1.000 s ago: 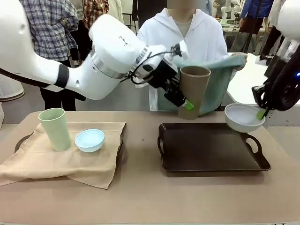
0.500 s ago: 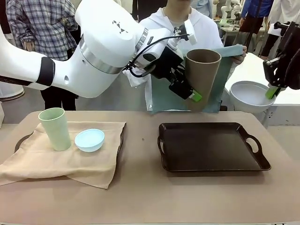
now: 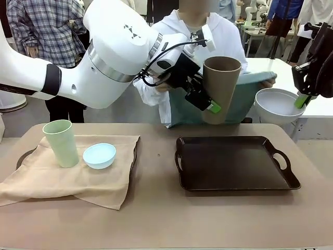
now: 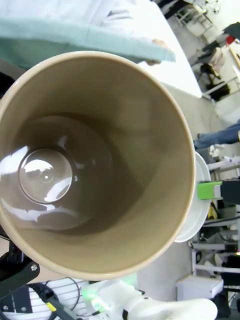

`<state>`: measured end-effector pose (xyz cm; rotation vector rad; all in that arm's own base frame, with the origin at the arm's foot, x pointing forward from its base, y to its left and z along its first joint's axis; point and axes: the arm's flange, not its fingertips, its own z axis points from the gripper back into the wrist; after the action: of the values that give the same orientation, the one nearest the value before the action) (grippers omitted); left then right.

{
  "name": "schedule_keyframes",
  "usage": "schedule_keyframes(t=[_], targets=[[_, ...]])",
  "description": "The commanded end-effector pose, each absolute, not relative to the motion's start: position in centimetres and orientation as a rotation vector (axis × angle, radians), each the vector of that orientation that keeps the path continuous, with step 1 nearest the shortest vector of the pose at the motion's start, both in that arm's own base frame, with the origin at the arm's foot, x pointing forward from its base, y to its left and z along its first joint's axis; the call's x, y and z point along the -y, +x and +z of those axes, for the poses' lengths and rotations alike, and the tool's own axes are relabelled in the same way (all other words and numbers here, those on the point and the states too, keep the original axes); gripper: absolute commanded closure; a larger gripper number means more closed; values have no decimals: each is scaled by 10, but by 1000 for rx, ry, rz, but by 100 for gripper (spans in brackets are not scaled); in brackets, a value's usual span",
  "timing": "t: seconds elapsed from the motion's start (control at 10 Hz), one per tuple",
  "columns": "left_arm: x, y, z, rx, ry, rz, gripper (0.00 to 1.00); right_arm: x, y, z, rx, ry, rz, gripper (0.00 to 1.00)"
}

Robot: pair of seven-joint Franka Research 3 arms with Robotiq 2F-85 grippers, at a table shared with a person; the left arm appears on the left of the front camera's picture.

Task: Set up a tray with a mat and arrange the tableware.
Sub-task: Pick up the Picnic Bowl and Reusable plastic cup from the Handle tray in front of the human's position and hold them in the air, then place the Picnic Bowl and Reusable plastic cup back onto the Handle tray in front of the human's position.

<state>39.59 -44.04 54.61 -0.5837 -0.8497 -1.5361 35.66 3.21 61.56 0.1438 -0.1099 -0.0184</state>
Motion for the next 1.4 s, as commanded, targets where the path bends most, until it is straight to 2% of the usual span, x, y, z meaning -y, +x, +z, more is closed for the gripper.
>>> schedule_keyframes(t=[0.0,1.3], targets=[[442,395,550,844,-598,-1545,77,-33,354,613,105,141,-16,100],[442,395,550,844,-598,-1545,77,-33,354,613,105,141,-16,100]])
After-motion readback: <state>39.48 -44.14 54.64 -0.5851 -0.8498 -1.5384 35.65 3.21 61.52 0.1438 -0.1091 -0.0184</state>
